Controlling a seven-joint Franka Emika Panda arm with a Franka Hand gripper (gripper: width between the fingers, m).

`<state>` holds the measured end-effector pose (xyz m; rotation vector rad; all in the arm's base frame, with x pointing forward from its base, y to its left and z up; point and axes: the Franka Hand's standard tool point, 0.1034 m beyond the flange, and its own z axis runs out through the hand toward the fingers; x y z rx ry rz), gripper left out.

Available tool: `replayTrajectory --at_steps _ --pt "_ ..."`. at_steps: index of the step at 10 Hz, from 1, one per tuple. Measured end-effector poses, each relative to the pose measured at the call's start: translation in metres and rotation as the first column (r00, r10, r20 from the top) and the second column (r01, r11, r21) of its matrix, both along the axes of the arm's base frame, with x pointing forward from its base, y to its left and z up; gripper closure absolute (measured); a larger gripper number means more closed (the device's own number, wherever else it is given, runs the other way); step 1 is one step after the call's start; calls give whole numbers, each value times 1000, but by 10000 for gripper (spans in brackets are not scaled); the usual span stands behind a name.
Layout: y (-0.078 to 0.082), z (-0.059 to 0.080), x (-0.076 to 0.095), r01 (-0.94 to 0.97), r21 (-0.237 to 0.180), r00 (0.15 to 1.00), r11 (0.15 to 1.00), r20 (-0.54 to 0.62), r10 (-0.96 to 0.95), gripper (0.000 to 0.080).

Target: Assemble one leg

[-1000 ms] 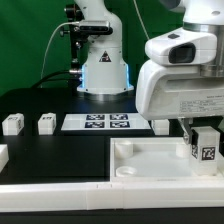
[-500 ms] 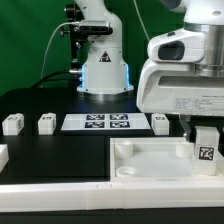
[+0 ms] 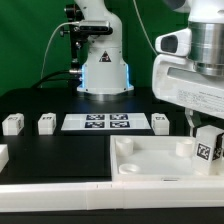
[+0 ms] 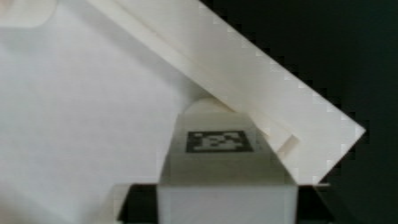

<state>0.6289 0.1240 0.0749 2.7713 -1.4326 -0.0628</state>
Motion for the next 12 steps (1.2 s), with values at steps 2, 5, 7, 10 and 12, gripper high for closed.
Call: replayTrajectory --at_steps 2,5,7,10,12 --pt "1 0 1 192 -8 981 981 8 -192 506" --pt "3 2 2 554 -30 833 832 32 -553 506" --pt "2 2 2 718 -21 695 695 47 -717 506" --pt "2 3 2 767 -14 641 641 42 -766 506" --pt "2 3 2 781 -15 624 624 51 -780 506"
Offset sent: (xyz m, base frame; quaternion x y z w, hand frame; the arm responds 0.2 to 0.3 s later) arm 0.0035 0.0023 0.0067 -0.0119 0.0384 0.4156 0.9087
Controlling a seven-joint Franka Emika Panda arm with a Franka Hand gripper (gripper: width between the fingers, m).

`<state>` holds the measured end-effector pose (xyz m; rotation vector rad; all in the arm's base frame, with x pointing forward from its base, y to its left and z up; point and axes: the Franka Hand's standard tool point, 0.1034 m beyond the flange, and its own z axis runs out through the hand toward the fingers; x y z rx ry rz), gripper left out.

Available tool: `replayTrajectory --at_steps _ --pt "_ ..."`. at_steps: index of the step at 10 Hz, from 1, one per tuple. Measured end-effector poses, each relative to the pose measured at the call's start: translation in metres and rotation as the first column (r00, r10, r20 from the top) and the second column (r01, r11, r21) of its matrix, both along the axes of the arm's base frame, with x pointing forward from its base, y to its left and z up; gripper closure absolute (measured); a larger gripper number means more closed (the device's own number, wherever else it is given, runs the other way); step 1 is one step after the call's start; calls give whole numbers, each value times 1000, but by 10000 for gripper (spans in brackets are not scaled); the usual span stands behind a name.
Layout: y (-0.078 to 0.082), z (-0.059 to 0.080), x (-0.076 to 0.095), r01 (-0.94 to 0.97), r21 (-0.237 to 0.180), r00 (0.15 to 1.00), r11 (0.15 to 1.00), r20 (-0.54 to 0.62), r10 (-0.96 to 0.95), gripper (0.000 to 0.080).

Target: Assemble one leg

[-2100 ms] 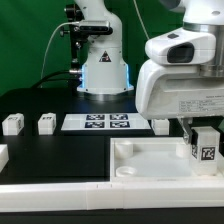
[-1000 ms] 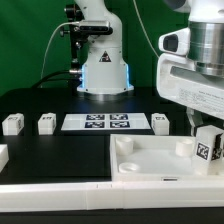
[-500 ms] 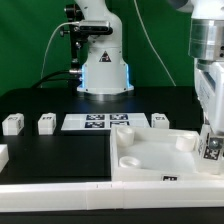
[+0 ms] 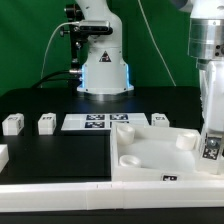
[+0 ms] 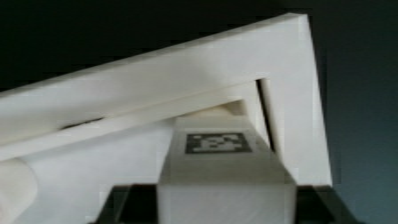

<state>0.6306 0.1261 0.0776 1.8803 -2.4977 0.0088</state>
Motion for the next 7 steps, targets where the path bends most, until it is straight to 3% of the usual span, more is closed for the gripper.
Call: replayTrajectory --at_steps 3,4,5,6,7 --pt "0 -1 0 -57 -4 998 998 1 57 502" --pt "0 -1 0 -58 -4 998 998 0 58 251" --pt "0 -1 0 -62 -4 998 998 0 62 251" --pt "1 -1 -1 -62 -4 998 998 0 62 180" --pt "1 -1 -1 -62 -4 998 998 -1 62 158"
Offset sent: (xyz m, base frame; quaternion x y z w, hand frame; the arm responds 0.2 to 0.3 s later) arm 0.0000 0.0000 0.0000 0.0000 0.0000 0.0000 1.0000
